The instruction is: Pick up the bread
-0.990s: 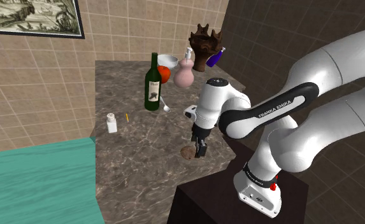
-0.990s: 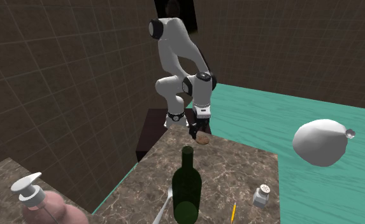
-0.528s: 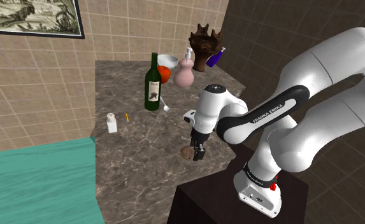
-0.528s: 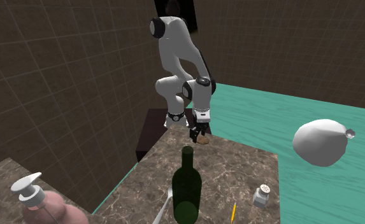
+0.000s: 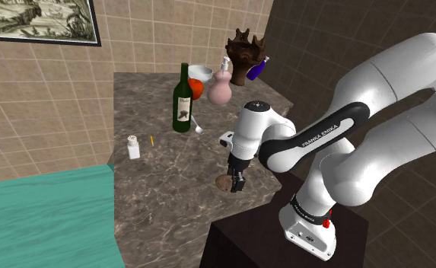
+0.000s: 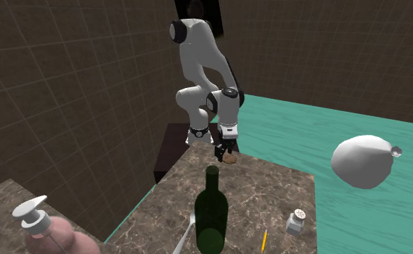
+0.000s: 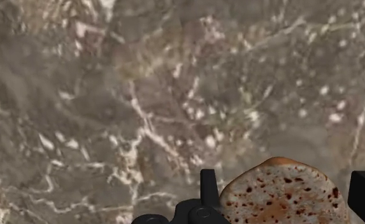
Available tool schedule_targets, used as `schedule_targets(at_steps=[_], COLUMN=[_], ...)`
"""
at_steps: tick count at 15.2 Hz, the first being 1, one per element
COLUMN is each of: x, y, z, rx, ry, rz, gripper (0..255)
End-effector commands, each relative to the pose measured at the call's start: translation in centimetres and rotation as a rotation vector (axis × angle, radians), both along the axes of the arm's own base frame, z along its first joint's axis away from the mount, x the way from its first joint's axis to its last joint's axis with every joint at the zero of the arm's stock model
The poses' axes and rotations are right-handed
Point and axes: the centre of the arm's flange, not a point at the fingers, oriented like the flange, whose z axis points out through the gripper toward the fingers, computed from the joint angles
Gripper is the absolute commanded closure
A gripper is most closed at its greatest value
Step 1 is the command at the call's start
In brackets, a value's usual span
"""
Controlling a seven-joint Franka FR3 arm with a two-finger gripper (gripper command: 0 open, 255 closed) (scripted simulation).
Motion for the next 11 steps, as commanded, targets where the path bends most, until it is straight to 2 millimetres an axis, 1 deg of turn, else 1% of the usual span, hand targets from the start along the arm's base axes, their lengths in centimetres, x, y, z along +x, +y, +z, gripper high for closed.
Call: schedule_targets(at_steps=[1,11], x=[0.0,0.0], y=[0.0,0.0], z=[0.6,5.8], rx=[0.0,0.0], ry=[0.0,0.0], rz=[0.0,0.0], gripper=[255,255])
